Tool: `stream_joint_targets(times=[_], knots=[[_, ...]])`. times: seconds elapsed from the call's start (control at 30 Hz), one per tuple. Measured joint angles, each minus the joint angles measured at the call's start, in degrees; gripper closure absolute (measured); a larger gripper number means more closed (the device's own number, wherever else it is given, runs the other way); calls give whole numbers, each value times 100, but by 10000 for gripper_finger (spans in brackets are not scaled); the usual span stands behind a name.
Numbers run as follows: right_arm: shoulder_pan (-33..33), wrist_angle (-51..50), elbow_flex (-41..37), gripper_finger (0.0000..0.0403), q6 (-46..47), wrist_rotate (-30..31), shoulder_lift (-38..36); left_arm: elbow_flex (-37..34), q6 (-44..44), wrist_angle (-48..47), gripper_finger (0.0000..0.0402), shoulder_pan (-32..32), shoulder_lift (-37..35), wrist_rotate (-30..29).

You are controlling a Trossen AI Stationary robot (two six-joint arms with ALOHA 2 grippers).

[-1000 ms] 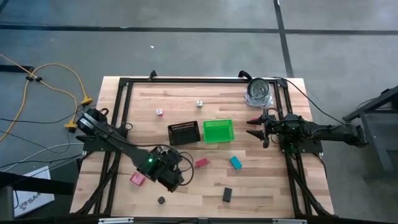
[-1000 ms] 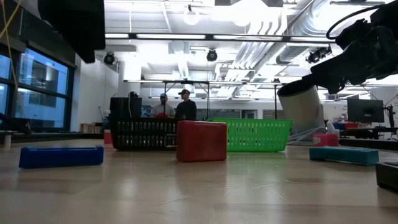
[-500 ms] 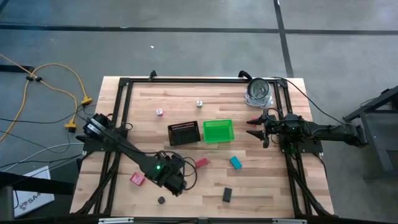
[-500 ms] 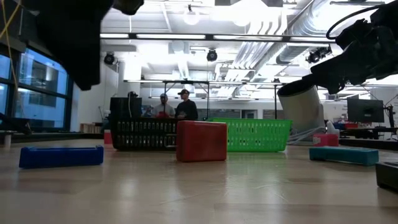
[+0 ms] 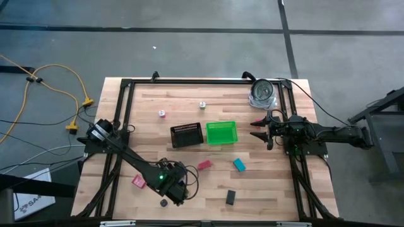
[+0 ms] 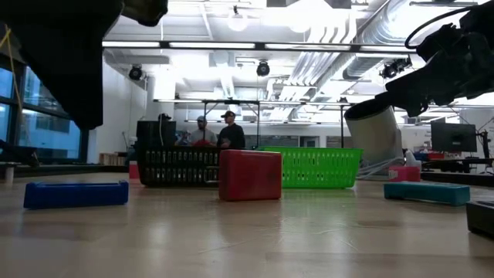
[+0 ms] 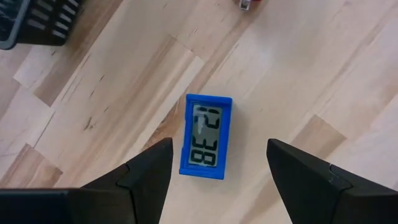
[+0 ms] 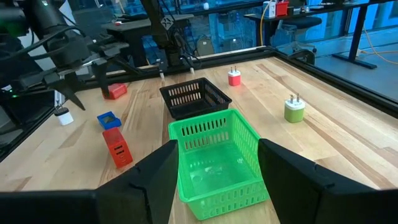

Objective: Pick & Place Office items
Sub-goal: Put the blue digital timer into the green bin

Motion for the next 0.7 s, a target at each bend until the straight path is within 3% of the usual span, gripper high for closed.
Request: stream_joint_targets(times=[0.43,0.7], knots=[[0,-2,0,196,1,2,0,-34,-217,68,149,-341,83,-521],[1,-3,1,196,1,2,0,-552,-236,708,149,-450,81,-643]])
